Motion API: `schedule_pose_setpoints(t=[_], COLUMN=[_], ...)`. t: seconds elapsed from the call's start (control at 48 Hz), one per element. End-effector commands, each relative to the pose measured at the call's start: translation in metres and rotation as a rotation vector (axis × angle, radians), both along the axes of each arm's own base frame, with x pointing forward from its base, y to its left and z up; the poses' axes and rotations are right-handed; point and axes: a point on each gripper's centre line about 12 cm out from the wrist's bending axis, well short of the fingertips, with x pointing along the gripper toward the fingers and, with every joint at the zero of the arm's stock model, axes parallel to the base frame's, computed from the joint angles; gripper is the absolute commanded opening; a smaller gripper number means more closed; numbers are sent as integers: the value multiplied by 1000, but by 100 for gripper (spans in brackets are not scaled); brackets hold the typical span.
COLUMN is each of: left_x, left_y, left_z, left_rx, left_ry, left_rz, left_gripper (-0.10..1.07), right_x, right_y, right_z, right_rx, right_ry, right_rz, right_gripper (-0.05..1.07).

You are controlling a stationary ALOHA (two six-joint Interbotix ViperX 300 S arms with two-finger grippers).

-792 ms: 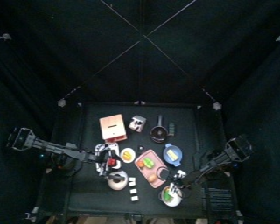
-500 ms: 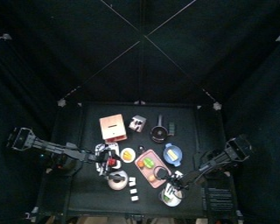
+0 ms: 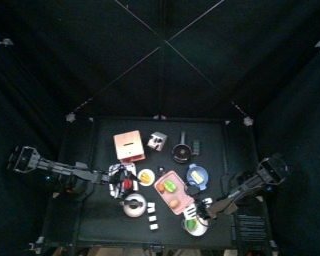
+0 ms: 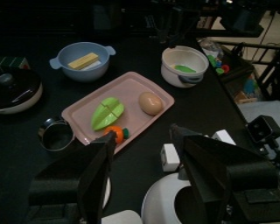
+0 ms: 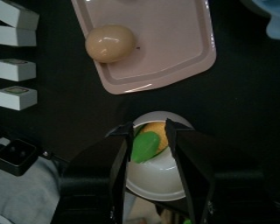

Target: Grab corn

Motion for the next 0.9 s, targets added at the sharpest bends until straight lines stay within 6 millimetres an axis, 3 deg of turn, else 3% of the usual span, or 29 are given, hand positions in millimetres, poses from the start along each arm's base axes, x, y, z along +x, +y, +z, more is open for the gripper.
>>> schedule_pose_setpoints(t=[0.0, 0.354, 0.562, 0.875], left_x=[3, 2, 1, 1], left_y=[1, 2, 3, 4], left_z=[6, 6, 3, 3], left_rx=[-2, -4, -4, -8], left_ry=[-23, -23, -15, -15], left_rz=[4, 7, 12, 18], left_gripper=[89, 89, 89, 89], right_x=[-8, -7, -5, -7], right_y=[16, 28, 34, 28], right_z=[4, -19, -37, -60], right_rx=[15, 10, 33, 48], right_ry=[-52, -29, -10, 53], right_rz=[-34, -57, -49, -96], right_gripper=[77, 101, 102, 102])
